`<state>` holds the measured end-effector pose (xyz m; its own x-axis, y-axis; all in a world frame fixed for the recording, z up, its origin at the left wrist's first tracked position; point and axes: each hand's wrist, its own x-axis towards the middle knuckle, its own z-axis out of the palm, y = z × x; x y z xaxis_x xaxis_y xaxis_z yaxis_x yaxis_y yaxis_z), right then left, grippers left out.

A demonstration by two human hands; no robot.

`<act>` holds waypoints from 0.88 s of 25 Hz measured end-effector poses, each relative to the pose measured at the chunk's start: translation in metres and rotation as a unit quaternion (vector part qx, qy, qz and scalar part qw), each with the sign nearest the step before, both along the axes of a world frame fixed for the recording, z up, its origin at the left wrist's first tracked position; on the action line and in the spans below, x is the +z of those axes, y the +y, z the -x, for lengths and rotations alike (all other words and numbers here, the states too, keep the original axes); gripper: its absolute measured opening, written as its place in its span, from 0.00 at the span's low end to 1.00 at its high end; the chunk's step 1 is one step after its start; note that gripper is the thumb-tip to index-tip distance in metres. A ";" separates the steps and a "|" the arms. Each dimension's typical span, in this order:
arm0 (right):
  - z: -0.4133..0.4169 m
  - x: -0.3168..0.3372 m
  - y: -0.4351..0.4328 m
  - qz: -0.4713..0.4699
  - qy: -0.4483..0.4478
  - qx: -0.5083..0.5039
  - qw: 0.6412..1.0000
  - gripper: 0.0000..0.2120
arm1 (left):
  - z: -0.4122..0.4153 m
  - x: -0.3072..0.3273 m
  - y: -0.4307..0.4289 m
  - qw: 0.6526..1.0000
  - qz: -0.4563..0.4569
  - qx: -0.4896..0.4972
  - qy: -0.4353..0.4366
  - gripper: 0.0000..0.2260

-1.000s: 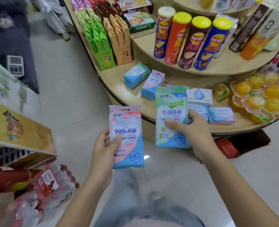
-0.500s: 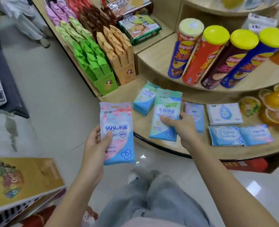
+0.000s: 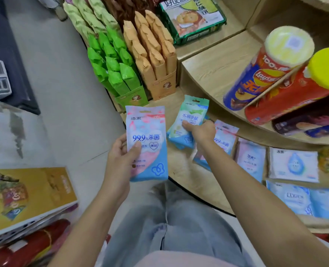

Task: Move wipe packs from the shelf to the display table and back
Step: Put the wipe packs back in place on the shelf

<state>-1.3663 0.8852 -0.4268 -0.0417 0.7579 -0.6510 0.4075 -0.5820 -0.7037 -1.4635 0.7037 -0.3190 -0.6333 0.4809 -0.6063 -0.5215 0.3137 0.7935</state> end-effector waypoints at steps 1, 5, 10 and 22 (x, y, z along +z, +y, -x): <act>0.005 -0.005 0.001 0.004 -0.002 -0.016 1.000 0.15 | 0.003 -0.001 0.004 1.000 0.003 0.002 -0.003 0.13; 0.013 -0.019 0.000 0.015 -0.006 -0.047 0.999 0.22 | 0.021 -0.007 0.017 1.000 0.005 0.008 -0.012 0.11; 0.014 -0.022 0.002 -0.017 -0.097 -0.028 0.995 0.19 | 0.040 -0.013 0.036 0.999 0.018 -0.034 -0.015 0.08; -0.012 -0.005 0.006 -0.080 -0.143 0.075 0.984 0.22 | 0.039 -0.021 0.091 0.986 0.014 -0.168 -0.019 0.12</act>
